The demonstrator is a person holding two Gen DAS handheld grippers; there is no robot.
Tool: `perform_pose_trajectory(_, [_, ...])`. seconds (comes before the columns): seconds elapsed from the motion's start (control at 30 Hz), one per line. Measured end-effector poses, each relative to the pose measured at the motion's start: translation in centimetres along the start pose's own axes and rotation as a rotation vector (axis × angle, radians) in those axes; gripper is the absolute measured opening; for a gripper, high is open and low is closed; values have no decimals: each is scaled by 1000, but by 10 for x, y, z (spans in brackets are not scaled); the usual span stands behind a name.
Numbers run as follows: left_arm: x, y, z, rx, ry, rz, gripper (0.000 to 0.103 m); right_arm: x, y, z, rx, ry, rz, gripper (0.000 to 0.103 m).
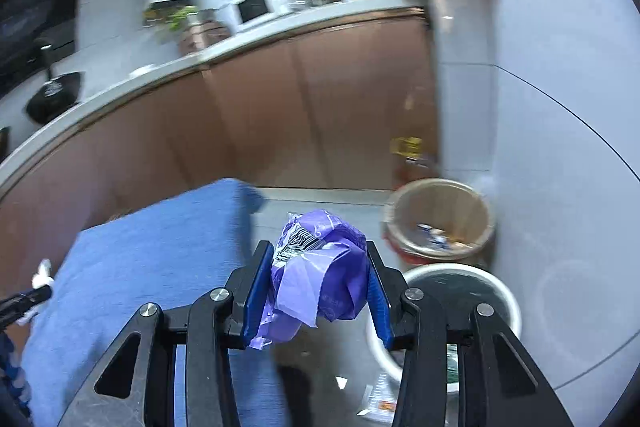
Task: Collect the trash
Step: 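Carry the white bag and purple wrapper toward the black-lined bin, then open both tools over the black-lined bin to drop the items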
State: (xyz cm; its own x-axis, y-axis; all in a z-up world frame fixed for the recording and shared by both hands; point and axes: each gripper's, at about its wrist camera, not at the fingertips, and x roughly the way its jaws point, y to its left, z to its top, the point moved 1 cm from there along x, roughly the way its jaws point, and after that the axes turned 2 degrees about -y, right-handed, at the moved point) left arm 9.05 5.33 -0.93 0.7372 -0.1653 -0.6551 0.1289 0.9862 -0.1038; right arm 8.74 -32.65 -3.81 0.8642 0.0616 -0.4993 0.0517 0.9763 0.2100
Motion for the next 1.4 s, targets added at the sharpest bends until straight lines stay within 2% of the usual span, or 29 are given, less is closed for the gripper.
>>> perform_pose_trajectory(0.23, [67,-129,39,190,58,-184,27,30,-56,-24,71,58,-118,41])
perform_pose_trajectory(0.43, [130,-229,45,327,134,-300,27,52,-97,-38,102,104,-214,41])
perform_pose_trajectory(0.57, [161,-288,47,373,174,-366,28,64,-116,-44,122,129,-257,43])
perform_pose_trajectory(0.7, [187,-331,48,376,218,-424,30,68,-134,-50,143,143,-299,44])
perform_pose_trajectory(0.77, [197,-342,44,369,249,-443,31,70,-139,-52,148,149,-316,44])
perform_pose_trajectory(0.83, [208,-353,41,367,279,-459,38,71,-146,-53,153,153,-331,48])
perform_pose_trajectory(0.87, [214,-360,39,363,292,-464,45,71,-149,-54,156,157,-340,50])
perform_pose_trajectory(0.9, [216,-363,38,357,295,-461,49,71,-152,-55,160,159,-350,56])
perform_pose_trajectory(1.13, [220,-363,36,334,312,-479,50,63,-157,-63,178,172,-373,61])
perform_pose_trajectory(1.4, [180,-327,43,311,212,-420,50,56,-130,-52,142,156,-338,63])
